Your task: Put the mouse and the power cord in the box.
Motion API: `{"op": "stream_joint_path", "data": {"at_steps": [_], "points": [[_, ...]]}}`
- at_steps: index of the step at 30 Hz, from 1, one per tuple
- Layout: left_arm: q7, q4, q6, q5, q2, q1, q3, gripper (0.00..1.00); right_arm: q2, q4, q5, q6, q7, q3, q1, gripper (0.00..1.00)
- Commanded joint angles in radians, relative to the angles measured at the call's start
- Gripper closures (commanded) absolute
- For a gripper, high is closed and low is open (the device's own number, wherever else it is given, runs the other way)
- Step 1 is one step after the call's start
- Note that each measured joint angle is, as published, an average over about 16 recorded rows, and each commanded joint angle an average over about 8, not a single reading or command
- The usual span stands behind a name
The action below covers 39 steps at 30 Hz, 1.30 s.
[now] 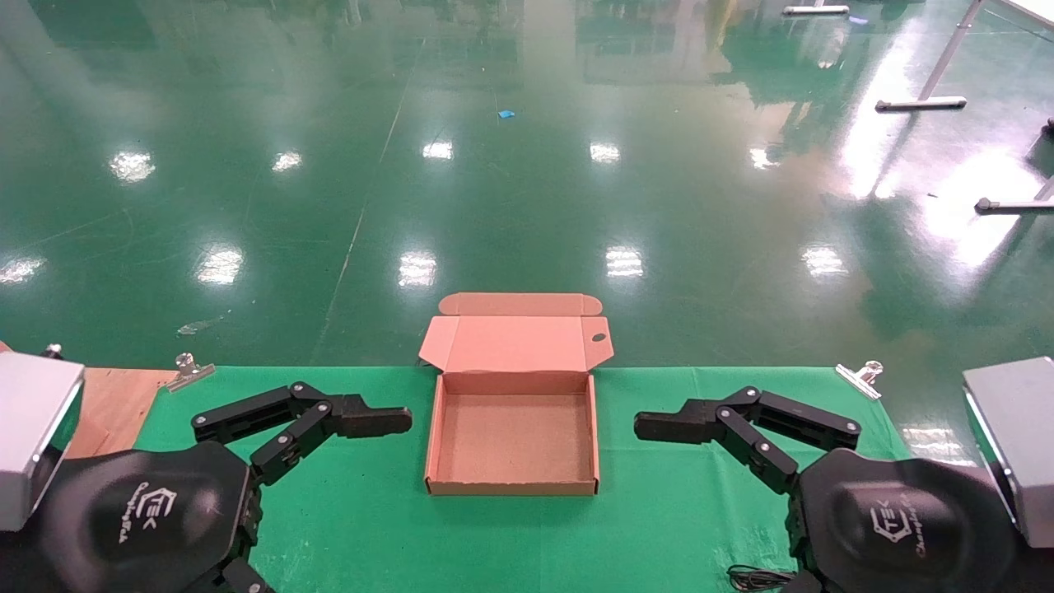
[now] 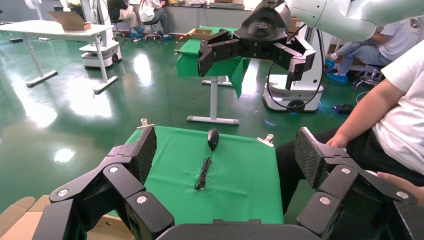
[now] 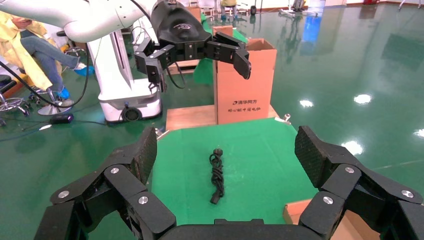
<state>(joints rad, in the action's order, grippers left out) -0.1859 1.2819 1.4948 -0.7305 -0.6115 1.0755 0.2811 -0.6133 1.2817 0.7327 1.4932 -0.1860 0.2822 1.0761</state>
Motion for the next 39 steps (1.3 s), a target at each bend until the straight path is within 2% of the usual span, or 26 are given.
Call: {"op": "stream_joint_path", "data": {"at_steps": [1,39], "points": [[0.0,0.0,0.0,0.0,0.0,0.0,0.0,0.0,0.0,0.0,0.0,0.0,0.0,0.0,0.0,0.0],[0.015,-0.003,0.006,-0.006,-0.002,0.0,0.0,0.0,0.003,0.001,0.019,0.008,0.003,0.008,0.004,0.0]]}}
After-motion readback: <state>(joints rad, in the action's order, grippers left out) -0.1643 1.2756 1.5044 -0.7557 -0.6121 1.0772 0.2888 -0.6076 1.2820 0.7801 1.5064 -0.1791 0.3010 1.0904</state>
